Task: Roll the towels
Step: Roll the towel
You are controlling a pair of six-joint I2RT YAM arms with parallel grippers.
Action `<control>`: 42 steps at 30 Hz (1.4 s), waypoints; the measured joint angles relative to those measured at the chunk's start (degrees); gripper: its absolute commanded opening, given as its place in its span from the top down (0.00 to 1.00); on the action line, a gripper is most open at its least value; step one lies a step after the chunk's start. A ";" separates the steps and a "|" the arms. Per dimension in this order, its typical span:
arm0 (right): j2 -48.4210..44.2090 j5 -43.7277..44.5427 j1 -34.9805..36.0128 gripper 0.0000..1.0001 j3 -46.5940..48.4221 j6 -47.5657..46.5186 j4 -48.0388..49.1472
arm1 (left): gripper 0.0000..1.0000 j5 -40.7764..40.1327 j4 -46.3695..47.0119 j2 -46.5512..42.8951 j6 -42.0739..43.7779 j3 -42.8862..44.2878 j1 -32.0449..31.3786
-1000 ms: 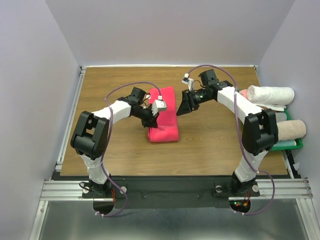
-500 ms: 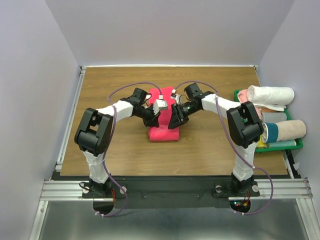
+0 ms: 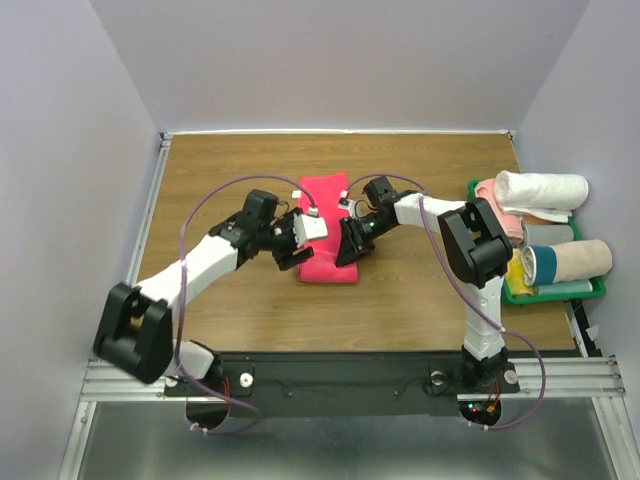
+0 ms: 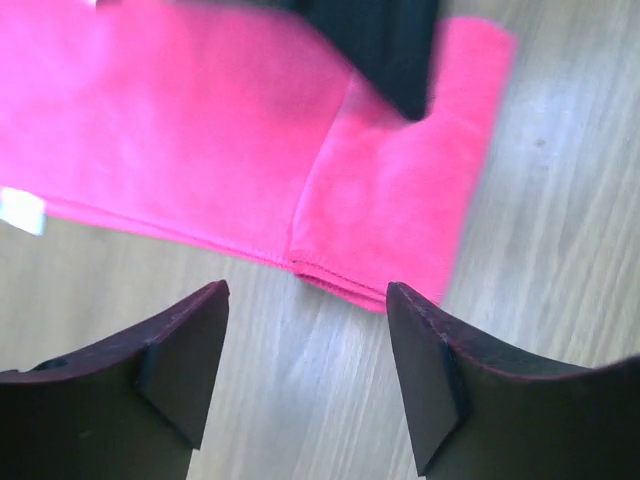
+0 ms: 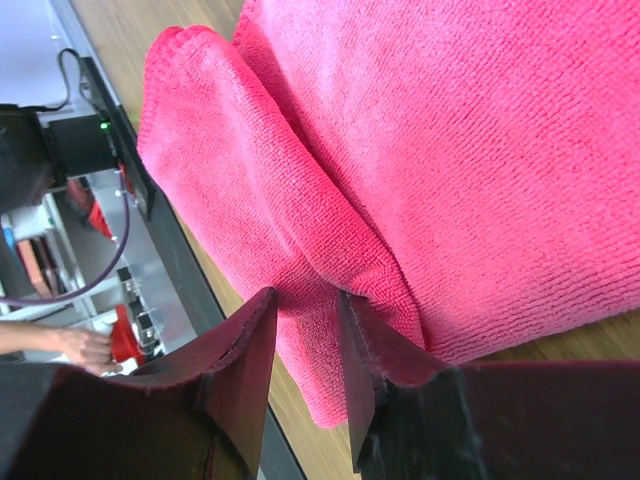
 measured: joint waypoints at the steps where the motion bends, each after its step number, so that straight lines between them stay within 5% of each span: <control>1: 0.00 0.42 0.15 0.63 0.04 0.00 0.02 | 0.21 -2.19 0.52 -3.72 1.36 -1.75 -1.86; 5: 0.00 2.03 0.70 0.66 0.35 0.22 -0.04 | 0.21 -10.67 6.12 -10.82 5.95 -8.61 -13.49; 9: 0.00 3.39 1.22 0.67 0.76 1.07 -0.15 | 0.20 -18.29 9.84 -8.68 8.44 -13.40 -21.22; 17: 0.04 4.50 1.64 0.67 1.20 1.27 -0.52 | 0.20 -29.94 19.43 -1.01 13.03 -17.86 -26.45; 21: 0.15 4.61 1.66 0.67 1.29 1.27 -0.68 | 0.28 -33.66 26.32 1.77 14.99 -18.58 -26.88; 24: 0.61 4.55 1.66 0.67 1.95 1.25 -1.42 | 0.42 -35.52 30.01 4.09 15.61 -18.58 -26.91; 26: 0.83 4.48 1.66 0.67 2.29 1.22 -1.81 | 0.64 -36.17 31.15 5.40 15.74 -18.47 -26.99; 29: 1.07 4.39 1.66 0.67 2.69 1.16 -2.25 | 0.82 -36.15 30.80 7.23 15.39 -17.70 -27.02; 31: 1.18 4.39 1.66 0.65 2.93 1.03 -2.58 | 0.88 -35.76 29.20 7.74 15.04 -16.63 -26.99; 39: -3.13 6.38 1.38 0.31 2.54 -2.03 -3.85 | 0.98 -24.00 12.07 7.89 9.51 -7.19 -24.15; 42: -7.93 8.90 -0.63 0.07 2.38 -3.93 -3.63 | 0.98 -16.68 5.42 8.46 6.43 -3.82 -22.58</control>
